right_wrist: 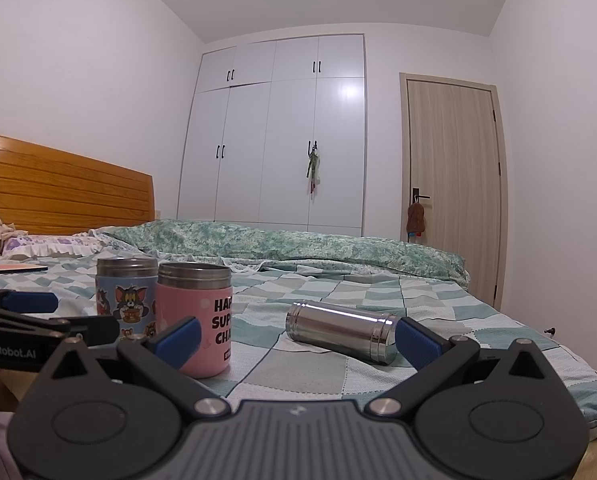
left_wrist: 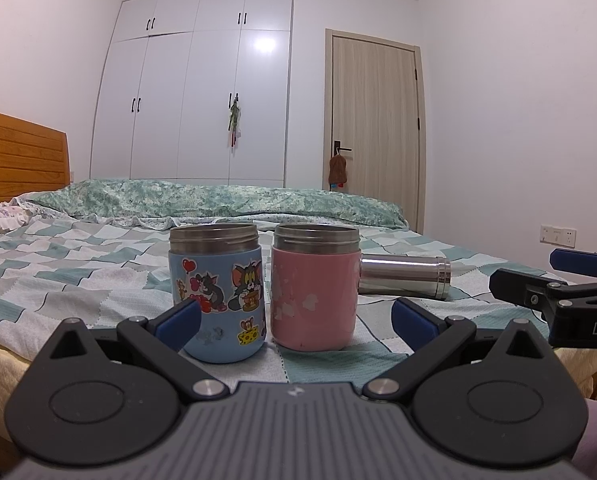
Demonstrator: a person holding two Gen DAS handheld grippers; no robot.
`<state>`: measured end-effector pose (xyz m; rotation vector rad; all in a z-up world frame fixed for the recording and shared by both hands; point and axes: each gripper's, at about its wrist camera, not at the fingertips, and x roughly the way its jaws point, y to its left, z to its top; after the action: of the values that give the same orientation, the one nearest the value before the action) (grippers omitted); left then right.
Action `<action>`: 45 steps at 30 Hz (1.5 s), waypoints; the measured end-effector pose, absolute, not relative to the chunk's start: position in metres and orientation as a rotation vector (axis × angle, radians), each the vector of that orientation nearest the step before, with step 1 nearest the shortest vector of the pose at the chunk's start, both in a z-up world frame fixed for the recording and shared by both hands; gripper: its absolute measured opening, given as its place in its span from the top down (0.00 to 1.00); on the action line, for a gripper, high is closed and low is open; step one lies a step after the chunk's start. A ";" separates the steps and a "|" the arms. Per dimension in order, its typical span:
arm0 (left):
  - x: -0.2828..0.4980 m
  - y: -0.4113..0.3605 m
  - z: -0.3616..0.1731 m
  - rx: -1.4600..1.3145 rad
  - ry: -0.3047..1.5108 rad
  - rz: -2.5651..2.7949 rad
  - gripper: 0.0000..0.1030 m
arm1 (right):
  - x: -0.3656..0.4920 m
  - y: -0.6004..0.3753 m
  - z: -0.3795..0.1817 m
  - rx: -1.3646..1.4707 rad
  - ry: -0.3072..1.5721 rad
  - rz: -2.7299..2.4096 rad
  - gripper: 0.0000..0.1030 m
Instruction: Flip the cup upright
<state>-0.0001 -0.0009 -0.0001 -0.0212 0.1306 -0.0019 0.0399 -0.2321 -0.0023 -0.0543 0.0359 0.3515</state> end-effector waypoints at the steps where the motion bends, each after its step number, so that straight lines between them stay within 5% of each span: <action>1: 0.000 -0.001 0.000 -0.021 0.130 -0.002 0.00 | 0.040 -0.232 -0.002 -0.054 0.036 0.351 0.00; 26: 0.004 -0.006 0.021 0.002 0.133 -0.079 0.00 | 0.046 -0.239 0.006 -0.041 0.061 0.337 0.00; 45: 0.143 -0.092 0.105 0.401 0.380 -0.422 0.00 | 0.128 -0.302 0.056 -0.038 0.253 0.204 0.00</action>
<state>0.1430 -0.0924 0.1047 0.4015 0.3801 -0.4215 0.1278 -0.3018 0.0562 -0.0375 0.2527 0.2043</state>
